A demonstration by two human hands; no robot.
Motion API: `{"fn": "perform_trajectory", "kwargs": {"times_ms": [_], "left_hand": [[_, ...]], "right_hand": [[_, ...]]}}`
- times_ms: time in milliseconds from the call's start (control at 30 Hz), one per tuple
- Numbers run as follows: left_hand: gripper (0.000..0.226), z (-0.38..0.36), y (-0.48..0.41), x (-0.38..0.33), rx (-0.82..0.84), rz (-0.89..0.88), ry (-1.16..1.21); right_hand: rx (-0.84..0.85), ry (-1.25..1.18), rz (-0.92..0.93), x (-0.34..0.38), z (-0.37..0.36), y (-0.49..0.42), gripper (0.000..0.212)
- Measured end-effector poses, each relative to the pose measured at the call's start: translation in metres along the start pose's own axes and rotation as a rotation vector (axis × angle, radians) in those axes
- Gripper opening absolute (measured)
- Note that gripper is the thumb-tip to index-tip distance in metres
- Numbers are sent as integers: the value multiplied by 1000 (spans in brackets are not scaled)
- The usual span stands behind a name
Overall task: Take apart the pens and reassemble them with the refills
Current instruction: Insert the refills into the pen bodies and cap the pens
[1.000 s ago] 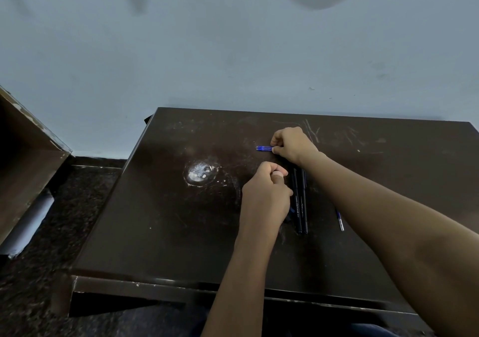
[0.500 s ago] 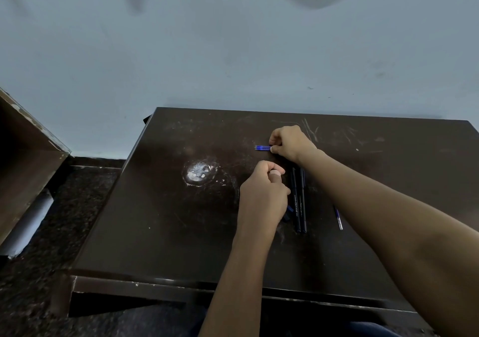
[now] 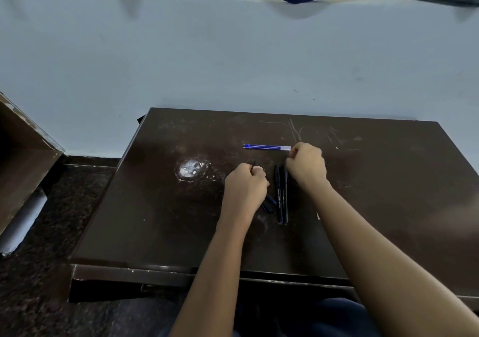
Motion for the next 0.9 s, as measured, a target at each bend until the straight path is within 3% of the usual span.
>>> {"fn": "perform_trajectory", "kwargs": {"times_ms": [167,467,567,733,800,900], "left_hand": [[22,-3,4,-3,27,-14,-31],[29,6,0,0,-30,-47,-65],[29,7,-1,1,-39,-67,-73],[29,9,-3,0,-46,-75,-41],[28,7,-3,0,-36,-71,-35],[27,6,-3,-1,-32,-84,-38]], "right_hand": [[107,236,-272,-56,5,32,33],[274,257,-243,-58,-9,44,26],[242,9,-126,-29,-2,35,26],[-80,-794,15,12,45,52,18],[-132,-935,64,18,49,67,17],[-83,-982,117,29,40,73,16]]}}
Point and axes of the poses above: each hand's wrist, its own y-axis away from the middle knuckle, its own z-axis out of the back of the hand, x = y × z, the point moved 10 cm from there along -y, towards the middle knuckle, and after that the axes turned 6 degrees about x, right-handed, at the moved point
